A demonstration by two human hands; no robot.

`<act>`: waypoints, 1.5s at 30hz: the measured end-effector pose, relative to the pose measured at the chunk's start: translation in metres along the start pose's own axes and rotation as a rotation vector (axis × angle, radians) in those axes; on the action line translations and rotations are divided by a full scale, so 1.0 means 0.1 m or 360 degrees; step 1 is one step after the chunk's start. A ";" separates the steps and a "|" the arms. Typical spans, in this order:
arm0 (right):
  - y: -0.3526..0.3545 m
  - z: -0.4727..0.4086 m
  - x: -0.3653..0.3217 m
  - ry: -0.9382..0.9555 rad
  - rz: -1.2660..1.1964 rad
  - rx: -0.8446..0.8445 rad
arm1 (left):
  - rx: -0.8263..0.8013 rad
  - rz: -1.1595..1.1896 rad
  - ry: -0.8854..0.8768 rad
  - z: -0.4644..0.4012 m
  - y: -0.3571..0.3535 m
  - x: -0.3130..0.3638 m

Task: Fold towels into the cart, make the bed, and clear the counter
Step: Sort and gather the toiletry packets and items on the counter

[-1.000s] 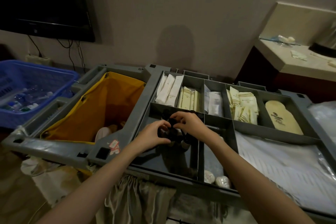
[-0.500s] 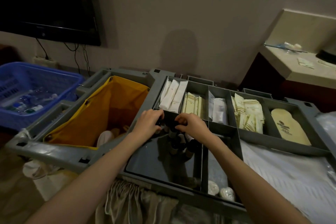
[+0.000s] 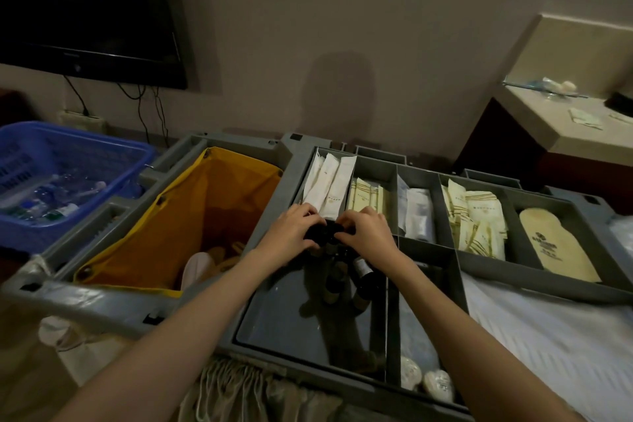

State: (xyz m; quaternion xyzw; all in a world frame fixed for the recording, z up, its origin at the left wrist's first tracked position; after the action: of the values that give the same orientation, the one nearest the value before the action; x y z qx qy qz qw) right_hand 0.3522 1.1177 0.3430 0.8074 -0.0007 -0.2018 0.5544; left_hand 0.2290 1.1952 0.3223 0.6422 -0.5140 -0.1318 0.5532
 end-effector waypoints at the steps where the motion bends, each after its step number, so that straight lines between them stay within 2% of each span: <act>1: -0.01 -0.01 0.00 0.0000 -0.0001 -0.0010 | -0.0008 -0.0011 -0.0008 -0.01 -0.01 0.01; 9: -0.01 -0.04 0.05 0.0033 -0.0008 -0.0001 | 0.0086 -0.0121 0.0046 -0.06 0.00 -0.01; 14: 0.20 -0.04 0.27 -0.0074 -0.0190 0.0026 | 0.0049 -0.0117 0.0011 -0.08 -0.02 0.05; 22: 0.25 0.21 0.57 -0.0157 -0.0150 -0.0157 | 0.0012 -0.0101 -0.0151 -0.09 -0.15 0.30; 27: 0.33 0.21 0.45 -0.0045 -0.0024 -0.0011 | 0.0000 -0.0152 -0.0157 -0.16 -0.21 0.34; 32: 0.24 0.28 0.34 0.0108 0.0198 -0.0101 | 0.0060 -0.0088 -0.0190 -0.20 -0.17 0.33; 35: 0.25 0.28 0.28 0.0154 0.0102 0.0004 | 0.0012 -0.0139 -0.0235 -0.23 -0.16 0.31; 39: 0.24 0.29 0.20 0.0105 -0.0109 -0.0086 | -0.0004 -0.0199 -0.0260 -0.20 -0.15 0.34; 43: 0.31 0.43 0.24 -0.0041 -0.0318 -0.0161 | 0.0204 0.0042 -0.0176 -0.06 0.01 0.37; 45: 0.30 0.55 0.25 -0.0050 -0.0337 -0.0303 | 0.0100 0.0219 -0.0097 0.07 0.05 0.40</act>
State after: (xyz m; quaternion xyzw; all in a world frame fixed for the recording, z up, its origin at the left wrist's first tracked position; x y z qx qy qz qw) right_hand 0.3644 1.0517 0.3448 0.7435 0.0950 -0.2709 0.6039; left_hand 0.2385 1.1599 0.3404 0.6181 -0.5774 -0.0968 0.5247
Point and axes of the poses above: each hand's wrist, its own z-axis away from the middle knuckle, its own y-axis out of the back of the hand, x = y × z, the point moved 5 cm from there along -z, towards the middle knuckle, and after that the axes turned 11 degrees about x, right-handed, at the moved point
